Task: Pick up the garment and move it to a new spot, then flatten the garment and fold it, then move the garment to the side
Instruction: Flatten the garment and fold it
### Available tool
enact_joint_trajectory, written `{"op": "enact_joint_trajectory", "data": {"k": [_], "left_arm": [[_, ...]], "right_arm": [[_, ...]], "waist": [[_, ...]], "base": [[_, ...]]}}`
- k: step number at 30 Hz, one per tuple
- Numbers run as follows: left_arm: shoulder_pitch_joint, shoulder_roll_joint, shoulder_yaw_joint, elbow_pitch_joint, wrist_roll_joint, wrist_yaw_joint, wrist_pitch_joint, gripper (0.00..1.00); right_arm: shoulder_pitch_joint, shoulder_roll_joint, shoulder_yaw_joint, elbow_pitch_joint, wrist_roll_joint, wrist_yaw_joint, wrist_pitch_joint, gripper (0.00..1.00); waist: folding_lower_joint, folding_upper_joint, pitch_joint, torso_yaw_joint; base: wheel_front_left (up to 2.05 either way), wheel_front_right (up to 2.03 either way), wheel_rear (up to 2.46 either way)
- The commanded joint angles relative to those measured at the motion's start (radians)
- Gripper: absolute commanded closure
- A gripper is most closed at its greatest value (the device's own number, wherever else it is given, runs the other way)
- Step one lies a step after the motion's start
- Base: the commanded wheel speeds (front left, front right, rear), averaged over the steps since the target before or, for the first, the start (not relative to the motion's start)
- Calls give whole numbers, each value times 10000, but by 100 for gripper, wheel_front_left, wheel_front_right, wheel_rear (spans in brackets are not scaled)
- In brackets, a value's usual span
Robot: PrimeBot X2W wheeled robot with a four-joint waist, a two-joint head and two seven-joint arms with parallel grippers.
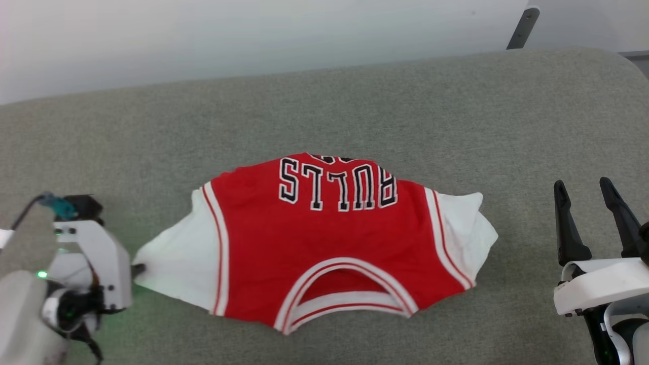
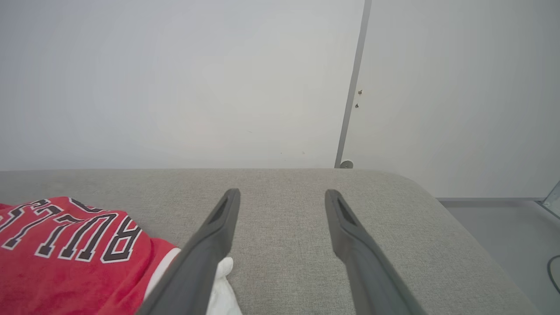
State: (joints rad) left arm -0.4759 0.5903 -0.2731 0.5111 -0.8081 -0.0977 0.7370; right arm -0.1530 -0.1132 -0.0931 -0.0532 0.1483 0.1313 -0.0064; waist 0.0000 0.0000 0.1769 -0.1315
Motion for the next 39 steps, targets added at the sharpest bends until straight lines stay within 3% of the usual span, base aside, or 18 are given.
{"op": "enact_joint_trajectory", "data": {"k": [1, 9, 17, 18, 20, 21, 22, 23, 24, 39], "left_arm": [[-82, 127, 53, 6, 95, -26, -47, 100], [188, 837, 149, 82, 485, 187, -367, 100], [496, 504, 131, 441, 267, 181, -724, 100], [515, 463, 104, 488, 276, 177, -766, 95], [499, 363, 112, 568, 226, 183, -872, 65], [504, 323, 98, 599, 238, 169, -885, 62], [489, 309, 79, 613, 280, 177, -977, 47], [470, 267, 63, 631, 307, 192, -1026, 6], [462, 224, 76, 635, 263, 184, -1073, 0], [375, 89, -282, 426, 457, 84, -1344, 0]], "right_arm": [[-30, -42, -4, -34, -52, -10, 29, 0], [-7, -114, 59, -27, 22, -10, 137, 0], [139, -188, 118, 16, 58, -10, 323, 0], [150, -204, 137, 17, 55, -10, 347, 0], [177, -237, 157, 4, 63, -10, 422, 0], [169, -254, 176, -7, 65, -10, 455, 0], [170, -266, 167, -25, 70, -10, 485, 0], [186, -280, 148, -30, 75, -10, 516, 0], [212, -292, 150, -43, 77, -10, 548, 0], [310, -488, 273, -333, 170, -10, 818, 0]], "waist": [[0, 0, -6, 21], [0, 0, -21, 100], [0, 0, -200, 200], [0, 0, -228, 217], [0, 0, -297, 258], [0, 0, -326, 269], [0, 0, -358, 298], [0, 0, -408, 340], [0, 0, -448, 368], [0, 0, -802, 696]], "base": [[0, 0, 0], [0, 0, 0], [0, 0, 0], [0, 0, 0], [0, 0, 0], [0, 0, 0], [0, 0, 0], [0, 0, 0], [0, 0, 0], [0, 0, 0]]}}
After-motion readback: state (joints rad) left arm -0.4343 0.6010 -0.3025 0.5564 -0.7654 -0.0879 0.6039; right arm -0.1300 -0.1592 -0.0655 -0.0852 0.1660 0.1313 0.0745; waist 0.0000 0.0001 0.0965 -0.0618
